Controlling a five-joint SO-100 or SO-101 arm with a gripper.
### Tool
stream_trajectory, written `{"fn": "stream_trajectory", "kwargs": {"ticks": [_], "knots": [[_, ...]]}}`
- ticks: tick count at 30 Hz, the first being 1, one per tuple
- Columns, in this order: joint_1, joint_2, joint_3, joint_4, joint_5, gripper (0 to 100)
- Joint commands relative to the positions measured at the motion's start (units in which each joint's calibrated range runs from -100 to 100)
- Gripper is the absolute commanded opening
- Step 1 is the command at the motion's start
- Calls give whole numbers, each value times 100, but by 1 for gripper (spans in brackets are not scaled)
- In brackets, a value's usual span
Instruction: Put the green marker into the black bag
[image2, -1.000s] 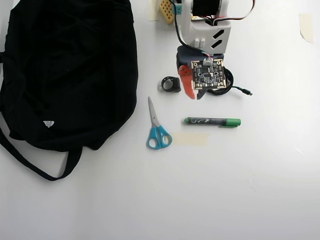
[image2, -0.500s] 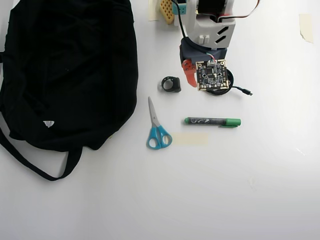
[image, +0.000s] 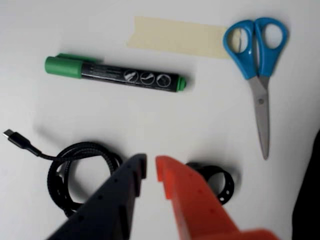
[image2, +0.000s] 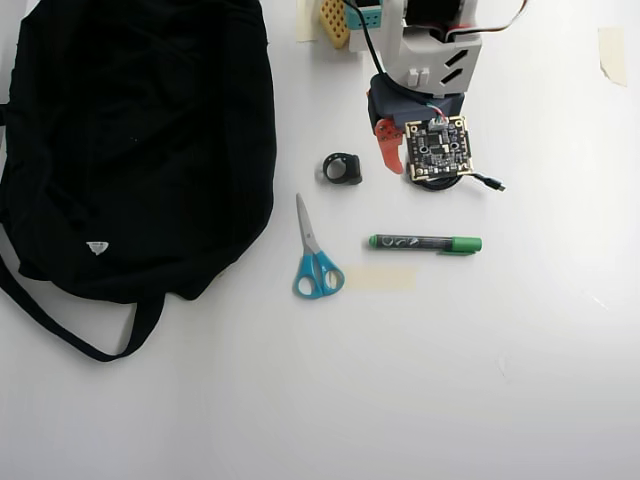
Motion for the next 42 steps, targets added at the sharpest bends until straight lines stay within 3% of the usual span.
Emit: {"fn": "stream_trajectory", "kwargs": {"ticks": [1,7,12,18,29,42], "knots": [[-154,-195,-255,-21,29,2],[-198,-195,-255,-47,208,3],[-101,-187,-156,39,1183,2],[-116,-104,-165,39,1456,2],[71,21,-165,-55,2651,2],[-198,685,-309,-856,3055,2]]}}
